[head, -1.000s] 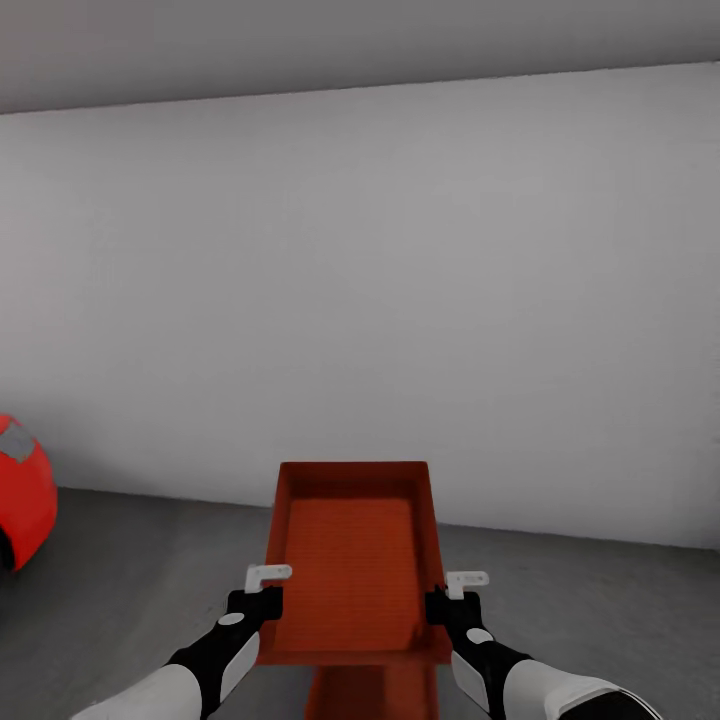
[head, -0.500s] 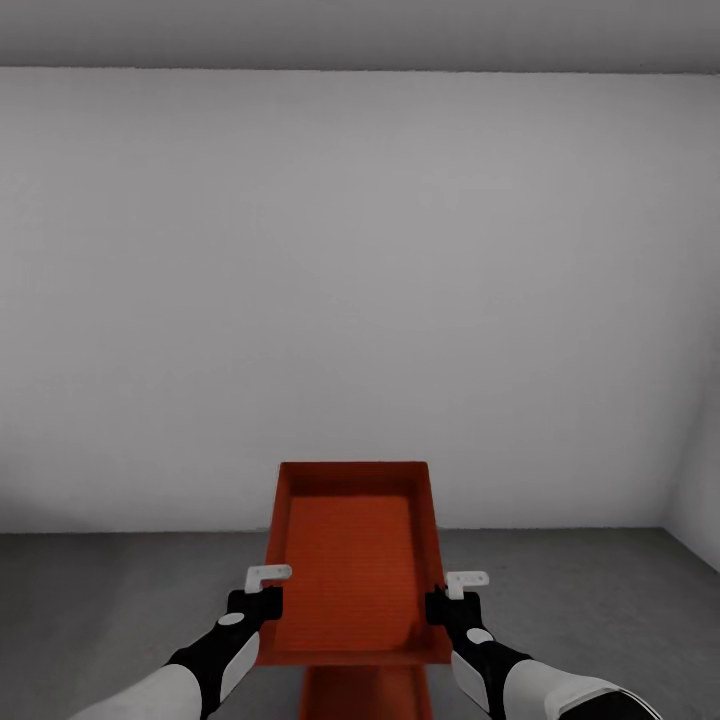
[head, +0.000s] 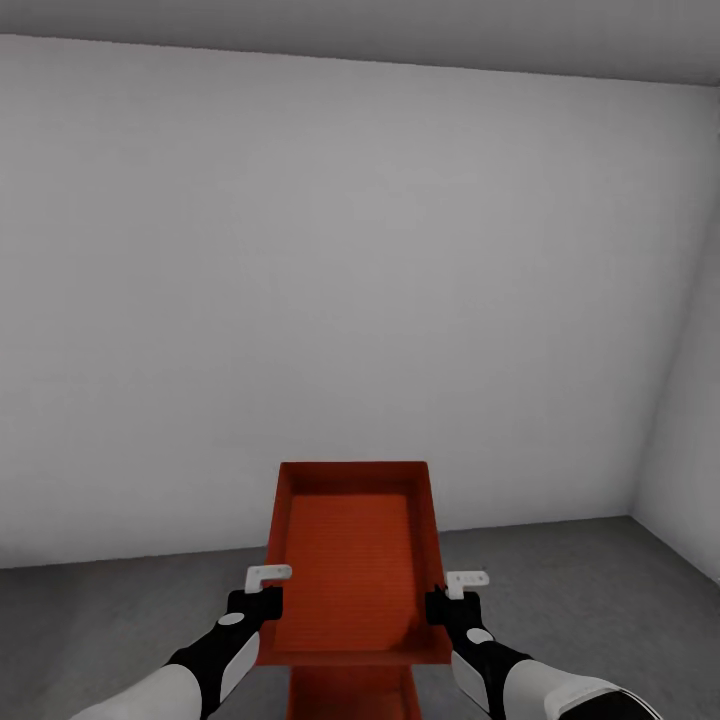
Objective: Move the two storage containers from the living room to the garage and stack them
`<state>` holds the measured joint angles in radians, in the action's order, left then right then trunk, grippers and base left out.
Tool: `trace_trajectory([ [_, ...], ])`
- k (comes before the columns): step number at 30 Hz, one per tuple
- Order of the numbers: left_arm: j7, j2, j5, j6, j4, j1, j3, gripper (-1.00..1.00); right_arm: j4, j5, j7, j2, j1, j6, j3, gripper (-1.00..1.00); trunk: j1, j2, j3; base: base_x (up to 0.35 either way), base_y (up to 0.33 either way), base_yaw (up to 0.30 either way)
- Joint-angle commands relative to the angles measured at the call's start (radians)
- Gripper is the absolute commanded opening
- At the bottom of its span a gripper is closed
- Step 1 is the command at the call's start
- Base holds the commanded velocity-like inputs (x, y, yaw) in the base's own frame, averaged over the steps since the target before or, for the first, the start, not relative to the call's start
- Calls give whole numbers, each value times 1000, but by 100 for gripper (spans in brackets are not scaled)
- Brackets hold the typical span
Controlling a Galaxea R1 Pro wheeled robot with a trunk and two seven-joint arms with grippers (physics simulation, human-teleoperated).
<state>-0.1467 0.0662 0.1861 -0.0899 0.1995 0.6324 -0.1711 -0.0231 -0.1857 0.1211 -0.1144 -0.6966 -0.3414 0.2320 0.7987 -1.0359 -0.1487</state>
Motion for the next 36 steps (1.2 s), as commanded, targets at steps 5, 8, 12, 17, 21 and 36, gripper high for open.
trace_trajectory([
  [5,-12,-48,-2,-18,3,1,18,-100,-5,-26,3,6,-1,-7,-77,-100,0,-1,-1,3,1,-3],
  [8,-11,-6,14,-10,3,1,-4,-100,-5,-4,8,-6,-1,-4,1,-100,0,-1,-2,0,0,0],
  [12,-2,-18,44,-5,2,1,-38,-100,-5,-3,7,-6,-1,-3,6,-100,0,-1,-2,0,0,0],
  [17,0,-20,45,-1,3,1,-41,-100,-5,-8,6,-3,-1,-3,14,-100,0,-1,-2,0,0,0],
  [21,1,-19,39,-1,3,1,-35,-100,-5,-21,6,-3,-1,-3,26,-100,0,-1,-2,0,0,0],
  [36,3,-19,29,-2,3,1,-24,-100,-5,-59,7,-4,-2,-2,65,-100,0,-1,-2,-96,0,0],
])
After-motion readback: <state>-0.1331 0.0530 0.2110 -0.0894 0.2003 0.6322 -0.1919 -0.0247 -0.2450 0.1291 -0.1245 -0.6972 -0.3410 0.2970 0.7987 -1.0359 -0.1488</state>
